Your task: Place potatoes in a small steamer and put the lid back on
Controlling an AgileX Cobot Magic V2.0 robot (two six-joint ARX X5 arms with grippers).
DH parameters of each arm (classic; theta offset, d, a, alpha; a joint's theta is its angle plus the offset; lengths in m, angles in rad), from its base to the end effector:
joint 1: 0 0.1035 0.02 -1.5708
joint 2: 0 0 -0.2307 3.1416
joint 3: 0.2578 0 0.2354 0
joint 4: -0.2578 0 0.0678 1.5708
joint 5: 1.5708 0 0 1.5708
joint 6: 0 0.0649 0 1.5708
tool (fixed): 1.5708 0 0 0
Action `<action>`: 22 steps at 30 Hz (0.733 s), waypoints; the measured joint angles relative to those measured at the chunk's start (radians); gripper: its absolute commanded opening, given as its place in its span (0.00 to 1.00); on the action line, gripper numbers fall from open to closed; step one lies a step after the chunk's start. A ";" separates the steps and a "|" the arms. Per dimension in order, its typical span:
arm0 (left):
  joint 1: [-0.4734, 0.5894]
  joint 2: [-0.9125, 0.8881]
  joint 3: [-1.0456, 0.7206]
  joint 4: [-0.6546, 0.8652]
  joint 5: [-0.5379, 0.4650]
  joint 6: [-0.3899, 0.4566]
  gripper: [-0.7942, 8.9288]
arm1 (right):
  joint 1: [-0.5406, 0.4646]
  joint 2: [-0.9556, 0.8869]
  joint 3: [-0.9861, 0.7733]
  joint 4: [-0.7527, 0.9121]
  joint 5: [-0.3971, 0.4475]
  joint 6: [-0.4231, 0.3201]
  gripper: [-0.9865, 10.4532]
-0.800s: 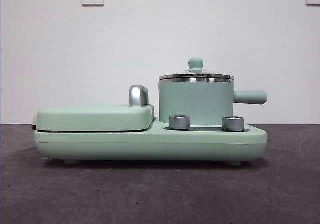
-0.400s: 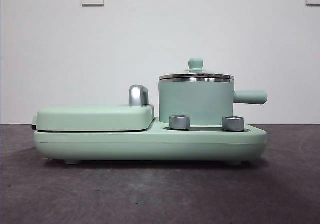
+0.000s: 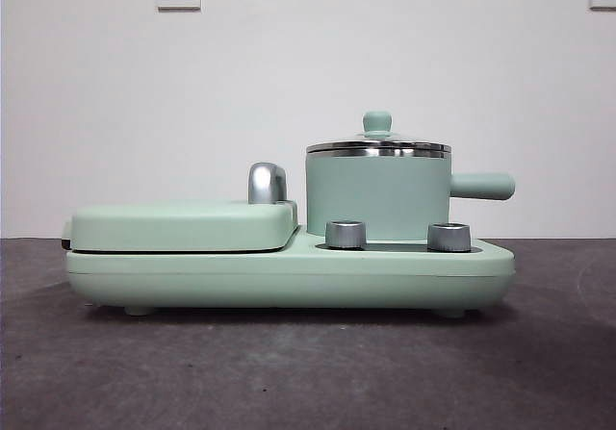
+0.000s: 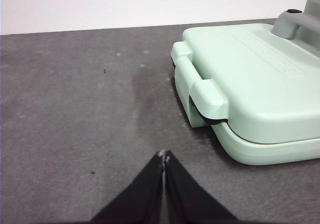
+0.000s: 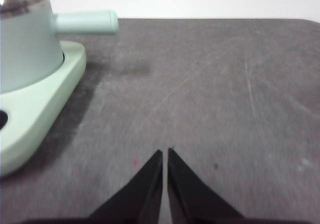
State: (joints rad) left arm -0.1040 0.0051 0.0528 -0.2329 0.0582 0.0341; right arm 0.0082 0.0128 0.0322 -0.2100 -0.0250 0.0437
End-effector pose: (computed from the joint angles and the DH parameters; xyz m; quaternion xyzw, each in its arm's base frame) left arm 0.1430 -0.0187 0.1511 0.0190 0.0911 -0.0822 0.9923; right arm 0.1460 0.0028 0.1457 0.0225 0.0955 0.0144 0.9951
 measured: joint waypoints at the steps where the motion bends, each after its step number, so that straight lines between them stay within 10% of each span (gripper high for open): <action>1: 0.000 0.000 0.000 0.000 0.000 0.000 0.09 | 0.000 -0.003 -0.004 0.009 -0.001 -0.002 0.10; 22: 0.000 0.000 0.000 0.000 0.000 0.000 0.09 | -0.002 -0.008 -0.007 0.043 0.000 -0.003 0.10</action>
State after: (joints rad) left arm -0.1040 0.0051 0.0528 -0.2329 0.0582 0.0341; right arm 0.0063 0.0051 0.0250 -0.1665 -0.0254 0.0406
